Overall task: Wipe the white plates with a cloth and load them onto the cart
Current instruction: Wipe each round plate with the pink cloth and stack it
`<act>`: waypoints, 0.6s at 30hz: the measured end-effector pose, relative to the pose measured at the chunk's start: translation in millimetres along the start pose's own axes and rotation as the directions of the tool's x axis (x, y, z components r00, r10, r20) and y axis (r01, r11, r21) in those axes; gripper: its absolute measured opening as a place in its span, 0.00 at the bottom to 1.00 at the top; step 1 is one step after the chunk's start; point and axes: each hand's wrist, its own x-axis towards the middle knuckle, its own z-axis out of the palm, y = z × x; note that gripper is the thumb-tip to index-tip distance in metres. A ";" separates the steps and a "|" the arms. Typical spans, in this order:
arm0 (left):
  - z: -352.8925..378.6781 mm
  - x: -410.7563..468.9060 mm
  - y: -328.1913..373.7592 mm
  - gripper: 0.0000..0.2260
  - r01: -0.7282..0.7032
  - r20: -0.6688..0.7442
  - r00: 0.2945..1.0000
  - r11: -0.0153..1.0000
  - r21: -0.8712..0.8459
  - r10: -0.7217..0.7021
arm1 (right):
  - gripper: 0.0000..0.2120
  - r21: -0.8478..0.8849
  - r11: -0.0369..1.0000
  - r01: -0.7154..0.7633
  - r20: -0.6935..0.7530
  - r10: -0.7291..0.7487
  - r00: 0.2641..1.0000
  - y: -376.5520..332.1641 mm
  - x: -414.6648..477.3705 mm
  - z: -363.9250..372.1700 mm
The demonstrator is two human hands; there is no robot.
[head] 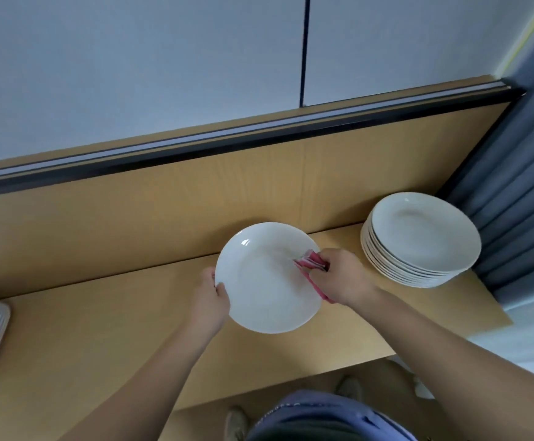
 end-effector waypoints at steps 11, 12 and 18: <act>-42.4 27.2 -92.7 0.06 0.056 0.100 0.993 0.993 0.106 -0.067 | 0.19 0.073 0.987 -0.147 0.016 0.146 0.989 -29.9 10.6 99.8; -42.0 29.9 -95.4 0.06 0.052 0.102 0.993 0.992 0.113 -0.063 | 0.19 0.079 0.985 -0.153 0.022 0.152 0.988 -30.4 13.9 102.2; -37.9 35.9 -107.9 0.07 0.110 0.136 0.983 0.988 0.104 -0.124 | 0.22 0.063 0.979 -0.191 0.051 0.188 0.981 -28.2 31.4 112.1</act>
